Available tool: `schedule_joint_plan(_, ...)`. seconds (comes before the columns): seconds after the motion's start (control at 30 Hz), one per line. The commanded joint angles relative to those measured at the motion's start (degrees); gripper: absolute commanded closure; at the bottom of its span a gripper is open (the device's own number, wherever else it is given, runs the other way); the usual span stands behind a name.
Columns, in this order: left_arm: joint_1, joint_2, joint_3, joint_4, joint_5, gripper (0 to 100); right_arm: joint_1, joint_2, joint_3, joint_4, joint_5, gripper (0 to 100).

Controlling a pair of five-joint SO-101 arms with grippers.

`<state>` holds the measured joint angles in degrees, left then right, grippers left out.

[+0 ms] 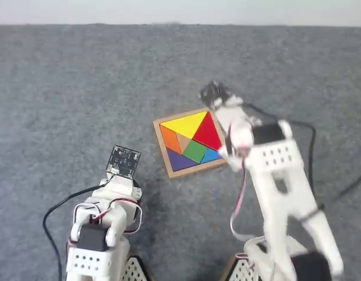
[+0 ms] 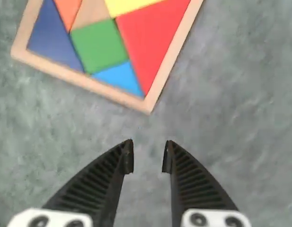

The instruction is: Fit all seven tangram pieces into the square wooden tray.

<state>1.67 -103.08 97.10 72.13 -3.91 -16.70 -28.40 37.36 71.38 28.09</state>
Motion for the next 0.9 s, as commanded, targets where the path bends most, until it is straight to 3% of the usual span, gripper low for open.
schedule_joint_plan(0.0,-0.4,-1.1,-0.6,0.2,-0.2,98,0.5,-10.3,10.4,-3.5,-1.0,88.7)
schedule_joint_plan(0.5,-0.4,-1.1,-0.6,0.2,-0.2,98,13.8,-32.2,41.1,-13.1,-1.0,88.7)
schedule_joint_plan(0.87,-0.4,-1.1,-0.6,0.2,-0.2,98,13.9,-50.5,53.5,-12.6,-1.0,88.7)
